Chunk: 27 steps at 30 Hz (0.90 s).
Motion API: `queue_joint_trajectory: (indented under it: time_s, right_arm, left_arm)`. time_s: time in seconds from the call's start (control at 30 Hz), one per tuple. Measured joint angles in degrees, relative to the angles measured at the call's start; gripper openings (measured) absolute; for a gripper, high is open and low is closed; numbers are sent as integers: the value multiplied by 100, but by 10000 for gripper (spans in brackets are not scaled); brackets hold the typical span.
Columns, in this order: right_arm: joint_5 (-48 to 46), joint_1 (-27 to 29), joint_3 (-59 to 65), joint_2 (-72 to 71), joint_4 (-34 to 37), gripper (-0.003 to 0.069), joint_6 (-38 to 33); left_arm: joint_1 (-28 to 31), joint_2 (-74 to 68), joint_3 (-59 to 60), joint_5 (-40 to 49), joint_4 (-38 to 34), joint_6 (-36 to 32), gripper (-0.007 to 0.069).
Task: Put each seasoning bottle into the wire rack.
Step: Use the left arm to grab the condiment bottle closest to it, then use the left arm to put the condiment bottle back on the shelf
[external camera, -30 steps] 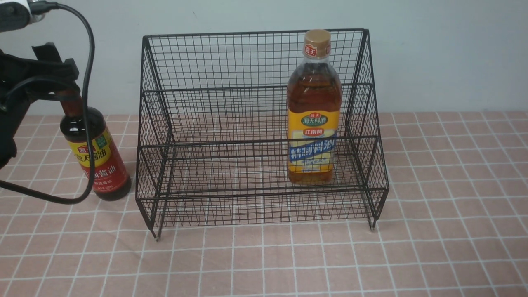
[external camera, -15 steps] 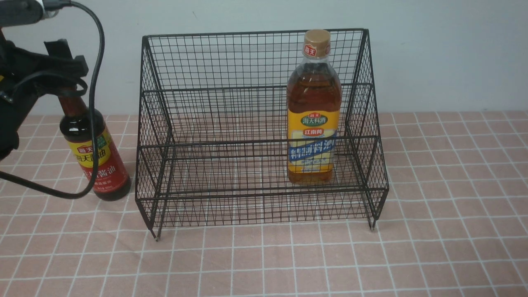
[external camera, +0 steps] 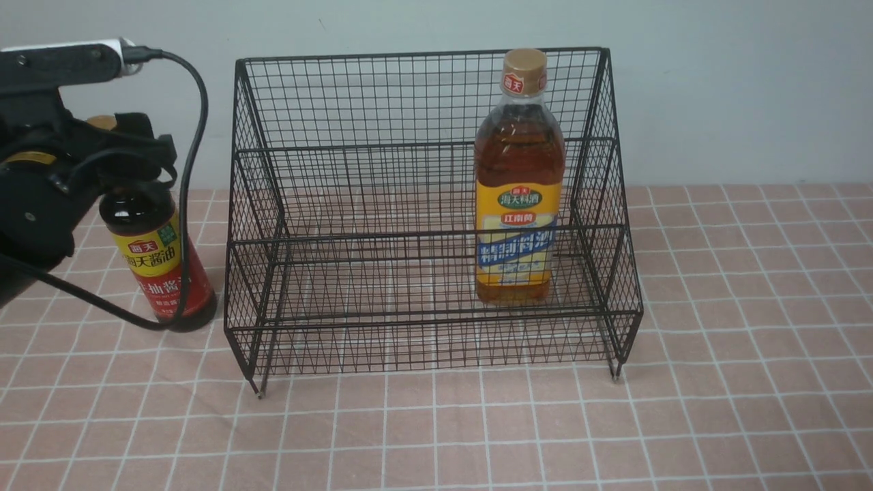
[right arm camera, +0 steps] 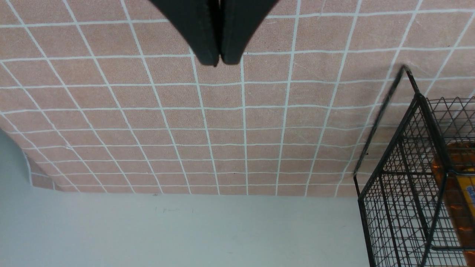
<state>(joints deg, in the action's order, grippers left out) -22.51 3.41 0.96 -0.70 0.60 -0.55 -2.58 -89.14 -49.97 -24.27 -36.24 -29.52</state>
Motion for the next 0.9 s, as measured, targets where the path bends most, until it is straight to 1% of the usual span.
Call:
queue_joint_trajectory:
  time_s: [0.1,0.23,0.27,0.3,0.37,0.4,0.63,0.8,0.9]
  right_arm:
    - [0,0,0,0,0,-10,-6]
    - [0,0,0,0,0,-10,-6]
    - [0,0,0,0,0,-10,-17]
    - [0,0,0,0,0,-10,-23]
    - [0,0,0,0,0,-10,-60]
    - [0,0,0,0,0,-10,-60]
    - [0,0,0,0,0,-10,-60]
    - [0,0,0,0,0,-10,-60]
    - [0,0,0,0,0,-10,-65]
  left_arm:
    - [0,-95,0,-24,7,0,568]
    - [0,-252,0,-67,12,0,502]
    - [0,-314,0,-67,12,0,417]
    - [0,-335,0,-67,18,0,375]
    - [0,-335,-7,-36,-9,73,267]
    - [-5,-335,-15,-36,-16,132,258]
    - [-5,-264,-15,41,-51,152,258]
    - [1,228,-61,604,-56,15,258]
    - [1,644,-460,927,-51,2,258]
